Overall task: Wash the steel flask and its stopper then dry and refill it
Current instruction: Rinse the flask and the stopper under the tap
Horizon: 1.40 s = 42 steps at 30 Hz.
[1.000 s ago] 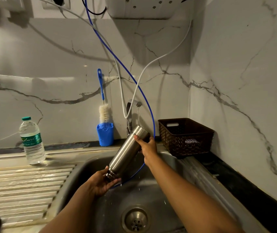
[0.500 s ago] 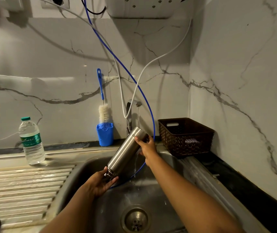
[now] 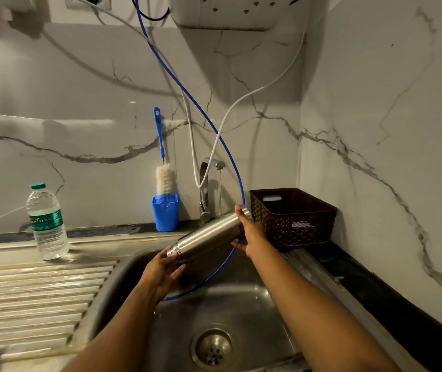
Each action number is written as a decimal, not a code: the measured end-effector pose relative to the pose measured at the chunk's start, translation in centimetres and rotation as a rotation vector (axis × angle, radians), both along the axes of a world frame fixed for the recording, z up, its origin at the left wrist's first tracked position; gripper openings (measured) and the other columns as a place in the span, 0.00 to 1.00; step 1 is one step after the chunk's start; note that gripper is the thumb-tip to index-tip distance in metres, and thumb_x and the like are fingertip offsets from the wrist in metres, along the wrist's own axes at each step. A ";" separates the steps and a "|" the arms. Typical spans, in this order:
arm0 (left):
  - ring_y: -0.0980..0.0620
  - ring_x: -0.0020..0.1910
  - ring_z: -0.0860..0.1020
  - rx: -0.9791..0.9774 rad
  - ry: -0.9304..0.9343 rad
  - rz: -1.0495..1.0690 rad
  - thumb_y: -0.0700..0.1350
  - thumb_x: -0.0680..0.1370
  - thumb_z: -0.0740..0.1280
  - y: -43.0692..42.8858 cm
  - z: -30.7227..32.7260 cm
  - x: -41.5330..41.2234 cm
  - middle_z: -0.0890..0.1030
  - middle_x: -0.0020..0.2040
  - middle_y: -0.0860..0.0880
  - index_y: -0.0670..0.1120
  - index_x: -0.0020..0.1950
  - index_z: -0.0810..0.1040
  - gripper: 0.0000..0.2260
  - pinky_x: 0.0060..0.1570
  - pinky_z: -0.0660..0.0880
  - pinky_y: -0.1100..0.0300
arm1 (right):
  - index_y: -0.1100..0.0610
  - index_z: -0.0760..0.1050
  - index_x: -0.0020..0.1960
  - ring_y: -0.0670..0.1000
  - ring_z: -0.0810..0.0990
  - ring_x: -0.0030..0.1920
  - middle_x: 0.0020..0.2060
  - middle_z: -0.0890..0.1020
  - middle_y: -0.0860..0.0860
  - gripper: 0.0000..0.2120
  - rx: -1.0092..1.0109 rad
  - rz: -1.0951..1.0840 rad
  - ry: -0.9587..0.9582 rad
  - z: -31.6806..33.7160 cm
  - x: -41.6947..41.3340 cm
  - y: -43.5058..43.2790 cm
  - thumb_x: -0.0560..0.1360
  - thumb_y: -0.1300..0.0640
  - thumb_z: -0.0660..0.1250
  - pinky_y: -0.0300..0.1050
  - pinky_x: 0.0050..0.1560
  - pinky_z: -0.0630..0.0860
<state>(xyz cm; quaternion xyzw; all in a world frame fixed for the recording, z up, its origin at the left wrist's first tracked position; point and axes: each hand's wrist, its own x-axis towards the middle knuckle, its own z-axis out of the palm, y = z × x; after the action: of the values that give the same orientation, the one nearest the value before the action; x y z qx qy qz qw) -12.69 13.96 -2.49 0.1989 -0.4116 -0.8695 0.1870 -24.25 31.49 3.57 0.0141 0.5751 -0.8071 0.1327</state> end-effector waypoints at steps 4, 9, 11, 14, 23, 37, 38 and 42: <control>0.40 0.57 0.75 0.026 0.023 -0.009 0.33 0.79 0.58 0.3 0.4 0.4 0.73 0.62 0.38 0.45 0.68 0.71 0.19 0.56 0.73 0.50 | 0.59 0.68 0.63 0.56 0.76 0.49 0.54 0.76 0.58 0.33 0.110 0.096 0.046 0.6 0.2 2.1 0.66 0.45 0.75 0.49 0.41 0.79; 0.44 0.55 0.76 0.057 0.062 0.025 0.35 0.79 0.61 0.9 1.2 0.1 0.74 0.63 0.38 0.42 0.55 0.75 0.07 0.56 0.72 0.52 | 0.61 0.69 0.62 0.55 0.79 0.46 0.47 0.77 0.59 0.25 0.296 0.312 0.051 0.7 1.3 6.0 0.70 0.54 0.73 0.46 0.35 0.81; 0.45 0.56 0.76 0.069 0.037 0.042 0.36 0.78 0.62 1.2 1.4 -0.3 0.74 0.63 0.38 0.40 0.53 0.75 0.05 0.57 0.72 0.53 | 0.61 0.71 0.62 0.56 0.80 0.48 0.48 0.78 0.60 0.23 0.395 0.417 0.042 0.1 1.9 7.7 0.70 0.56 0.72 0.46 0.36 0.82; 0.46 0.52 0.77 -0.044 -0.051 0.001 0.38 0.79 0.63 2.4 1.4 -0.5 0.78 0.56 0.40 0.38 0.63 0.73 0.13 0.55 0.73 0.52 | 0.58 0.72 0.58 0.57 0.81 0.49 0.53 0.78 0.60 0.20 0.630 0.600 0.066 -0.9 3.1 9.5 0.69 0.56 0.73 0.50 0.45 0.82; 0.41 0.49 0.76 -0.404 -0.234 -0.215 0.46 0.79 0.64 6.2 2.2 -1.6 0.73 0.52 0.41 0.48 0.71 0.65 0.20 0.42 0.76 0.50 | 0.61 0.59 0.67 0.55 0.81 0.47 0.54 0.75 0.59 0.33 0.736 0.791 0.049 -3.4 5.5 9.1 0.70 0.60 0.73 0.51 0.43 0.81; 0.40 0.55 0.75 -0.445 -0.170 -0.335 0.46 0.71 0.71 7.4 1.9 -1.8 0.72 0.59 0.40 0.48 0.73 0.64 0.32 0.43 0.78 0.50 | 0.54 0.67 0.63 0.57 0.78 0.53 0.55 0.76 0.58 0.22 0.411 0.975 -0.103 -3.7 6.0 9.0 0.72 0.49 0.67 0.63 0.58 0.71; 0.40 0.55 0.75 -0.446 -0.164 -0.348 0.45 0.73 0.70 7.4 1.9 -1.8 0.72 0.59 0.40 0.47 0.72 0.64 0.30 0.42 0.77 0.51 | 0.54 0.66 0.62 0.57 0.78 0.53 0.55 0.76 0.58 0.23 0.402 0.975 -0.093 -3.6 6.0 9.0 0.71 0.51 0.68 0.62 0.57 0.72; 0.42 0.53 0.74 -0.507 -0.182 -0.364 0.45 0.75 0.69 7.9 2.1 -2.0 0.73 0.55 0.42 0.48 0.73 0.63 0.28 0.43 0.76 0.52 | 0.56 0.60 0.70 0.54 0.79 0.50 0.53 0.76 0.56 0.32 0.528 0.770 0.040 -4.1 6.7 8.3 0.72 0.51 0.71 0.57 0.53 0.76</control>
<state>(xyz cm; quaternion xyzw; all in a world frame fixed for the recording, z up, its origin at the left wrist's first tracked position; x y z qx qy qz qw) -14.72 21.84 -0.39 0.1461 -0.6588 -0.7372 0.0343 -17.53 39.79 -0.51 -0.1825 0.7266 -0.5254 0.4034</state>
